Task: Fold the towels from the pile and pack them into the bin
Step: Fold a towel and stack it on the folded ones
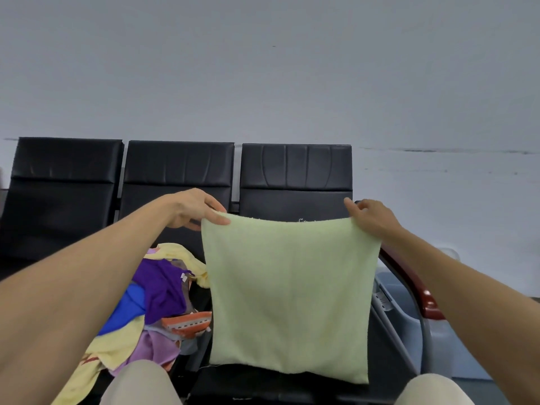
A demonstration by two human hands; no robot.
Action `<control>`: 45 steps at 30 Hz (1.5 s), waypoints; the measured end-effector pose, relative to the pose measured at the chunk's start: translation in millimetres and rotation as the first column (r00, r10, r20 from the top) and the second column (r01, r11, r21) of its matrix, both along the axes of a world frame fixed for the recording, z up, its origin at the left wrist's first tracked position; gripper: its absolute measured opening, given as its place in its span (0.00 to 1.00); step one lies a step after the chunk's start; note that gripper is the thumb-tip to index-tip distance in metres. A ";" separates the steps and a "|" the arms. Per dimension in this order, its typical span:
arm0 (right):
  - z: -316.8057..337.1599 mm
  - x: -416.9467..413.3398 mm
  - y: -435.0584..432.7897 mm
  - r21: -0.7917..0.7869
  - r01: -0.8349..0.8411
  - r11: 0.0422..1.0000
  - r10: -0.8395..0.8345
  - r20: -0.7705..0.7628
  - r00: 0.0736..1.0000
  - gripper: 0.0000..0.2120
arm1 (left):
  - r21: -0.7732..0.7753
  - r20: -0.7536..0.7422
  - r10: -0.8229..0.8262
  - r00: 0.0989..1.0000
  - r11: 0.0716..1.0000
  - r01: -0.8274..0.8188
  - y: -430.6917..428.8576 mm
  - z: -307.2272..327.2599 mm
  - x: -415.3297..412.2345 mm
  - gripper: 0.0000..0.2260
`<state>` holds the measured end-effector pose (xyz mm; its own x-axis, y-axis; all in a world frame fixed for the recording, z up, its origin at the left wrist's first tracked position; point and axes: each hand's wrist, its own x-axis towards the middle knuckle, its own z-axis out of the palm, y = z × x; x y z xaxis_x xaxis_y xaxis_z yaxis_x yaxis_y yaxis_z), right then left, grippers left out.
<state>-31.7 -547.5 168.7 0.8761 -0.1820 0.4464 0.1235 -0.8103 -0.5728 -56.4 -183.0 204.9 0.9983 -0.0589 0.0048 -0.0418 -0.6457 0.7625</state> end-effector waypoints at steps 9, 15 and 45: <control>10.5 -9.1 5.3 -0.196 -0.252 0.948 0.206 -0.226 0.952 0.04 | 0.183 0.446 0.159 0.881 0.947 -0.264 -6.8 -23.2 13.4 0.09; 3.6 5.2 5.8 -0.396 -0.014 0.918 -0.005 -0.045 0.999 0.14 | 0.247 0.604 0.116 0.789 0.913 -0.324 -8.6 -23.6 13.2 0.05; 2.1 31.2 -1.8 -0.172 0.076 0.982 -0.090 -0.073 0.993 0.07 | 0.476 0.542 0.039 0.840 0.809 -0.344 -9.5 -38.8 53.9 0.08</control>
<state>-0.5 -549.3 170.8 0.8952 -0.1839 0.4060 0.0111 -0.9014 -0.4328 -2.5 -192.5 166.1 0.8565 -0.0119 0.5160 -0.1327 -0.9712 0.1979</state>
